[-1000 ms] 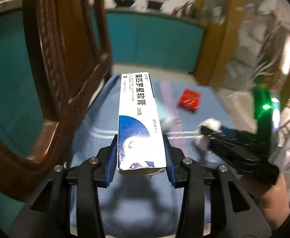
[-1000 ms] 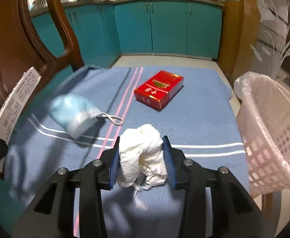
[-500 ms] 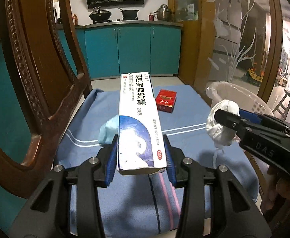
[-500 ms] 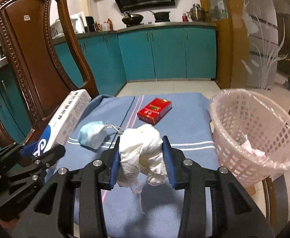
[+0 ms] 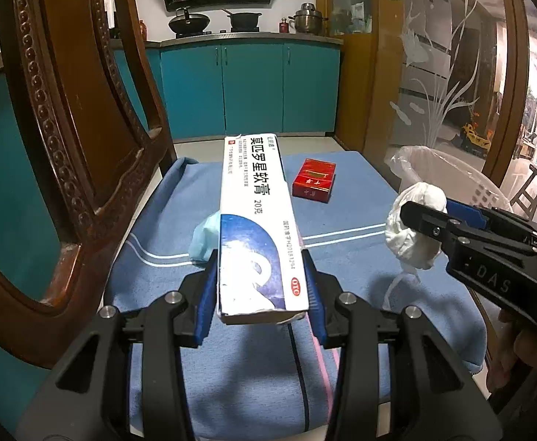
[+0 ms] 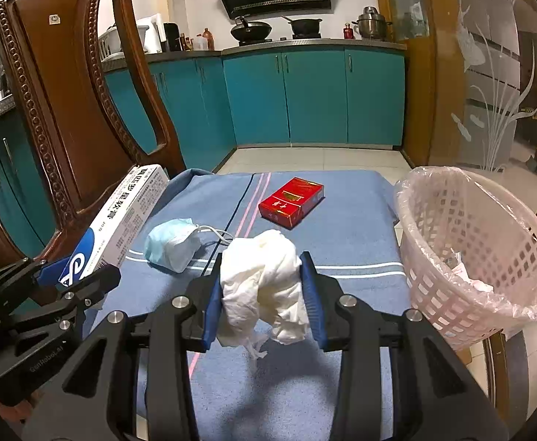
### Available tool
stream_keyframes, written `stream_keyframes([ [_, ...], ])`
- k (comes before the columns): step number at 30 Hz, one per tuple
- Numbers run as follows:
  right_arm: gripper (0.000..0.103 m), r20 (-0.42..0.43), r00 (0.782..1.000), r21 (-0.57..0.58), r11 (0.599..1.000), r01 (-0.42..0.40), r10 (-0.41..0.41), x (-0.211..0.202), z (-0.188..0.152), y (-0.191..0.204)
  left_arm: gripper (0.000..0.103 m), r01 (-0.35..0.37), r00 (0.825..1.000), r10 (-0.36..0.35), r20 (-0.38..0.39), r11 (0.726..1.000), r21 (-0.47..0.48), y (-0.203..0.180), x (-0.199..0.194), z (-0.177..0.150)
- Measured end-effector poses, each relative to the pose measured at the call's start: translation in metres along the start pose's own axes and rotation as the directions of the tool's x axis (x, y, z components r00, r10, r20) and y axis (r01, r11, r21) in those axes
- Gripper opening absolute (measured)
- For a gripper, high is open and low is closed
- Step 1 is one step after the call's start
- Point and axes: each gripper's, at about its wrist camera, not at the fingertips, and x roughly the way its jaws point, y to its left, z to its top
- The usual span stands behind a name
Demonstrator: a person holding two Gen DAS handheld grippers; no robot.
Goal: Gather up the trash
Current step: 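Carry the white tissue over the basket with the right gripper, then open the right gripper over the basket while the left carries the medicine box into it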
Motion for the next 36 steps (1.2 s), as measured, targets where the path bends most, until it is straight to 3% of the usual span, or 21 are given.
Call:
stream_keyframes([
  [2, 0.040, 0.008, 1.000, -0.004, 1.000, -0.003, 0.003, -0.001, 0.002, -0.001, 0.042, 0.001, 1.000, -0.001, -0.001, 1.000, -0.002, 0.000, 0.000, 0.000],
  [5, 0.039, 0.116, 0.993, 0.032, 0.999, 0.030, -0.033, -0.017, 0.014, -0.018, 0.042, 0.006, 1.000, -0.006, -0.004, 1.000, 0.000, 0.000, 0.000, -0.001],
  [7, 0.040, 0.217, 0.968, 0.120, 0.988, 0.100, -0.125, -0.033, 0.025, -0.050, 0.042, 0.011, 1.000, -0.011, -0.004, 1.000, 0.001, -0.001, -0.001, -0.001],
  [9, 0.041, 0.275, 0.928, 0.228, 0.954, 0.193, -0.253, -0.043, 0.030, -0.087, 0.042, 0.014, 1.000, -0.014, -0.003, 1.000, 0.002, 0.000, -0.002, 0.000],
  [12, 0.041, 0.246, 0.893, 0.362, 0.890, 0.276, -0.377, -0.041, 0.024, -0.143, 0.042, 0.015, 1.000, -0.015, -0.007, 1.000, 0.004, 0.001, 0.000, -0.001],
  [17, 0.041, 0.103, 0.914, 0.450, 0.838, 0.310, -0.393, -0.015, 0.007, -0.193, 0.043, 0.018, 1.000, -0.018, -0.015, 1.000, 0.003, 0.001, 0.003, -0.001],
  [21, 0.041, 0.102, 0.913, 0.441, 0.841, 0.314, -0.395, -0.014, 0.006, -0.194, 0.043, 0.022, 1.000, -0.022, -0.014, 1.000, 0.008, -0.002, 0.004, -0.001],
  [24, 0.047, 0.111, 0.910, 0.442, 0.840, 0.314, -0.399, -0.013, 0.006, -0.193, 0.043, 0.022, 1.000, -0.022, -0.019, 1.000, 0.014, -0.004, 0.005, -0.002],
  [27, 0.075, 0.120, 0.913, 0.430, 0.849, 0.306, -0.390, -0.008, 0.002, -0.194, 0.043, 0.021, 1.000, -0.020, -0.023, 1.000, 0.018, -0.005, 0.006, -0.003],
  [28, 0.088, 0.124, 0.908, 0.425, 0.848, 0.316, -0.401, -0.010, 0.002, -0.192, 0.043, 0.023, 0.999, -0.022, -0.026, 1.000, 0.020, -0.006, 0.006, -0.003],
  [29, 0.095, 0.141, 0.897, 0.421, 0.845, 0.328, -0.419, -0.013, 0.001, -0.189, 0.043, 0.023, 0.999, -0.023, -0.026, 1.000, 0.021, -0.006, 0.006, -0.003],
  [36, 0.099, 0.267, 0.871, 0.443, 0.855, 0.270, -0.413, -0.057, 0.005, -0.168, 0.042, 0.065, 0.997, -0.064, -0.033, 0.997, 0.030, -0.013, 0.010, -0.005],
])
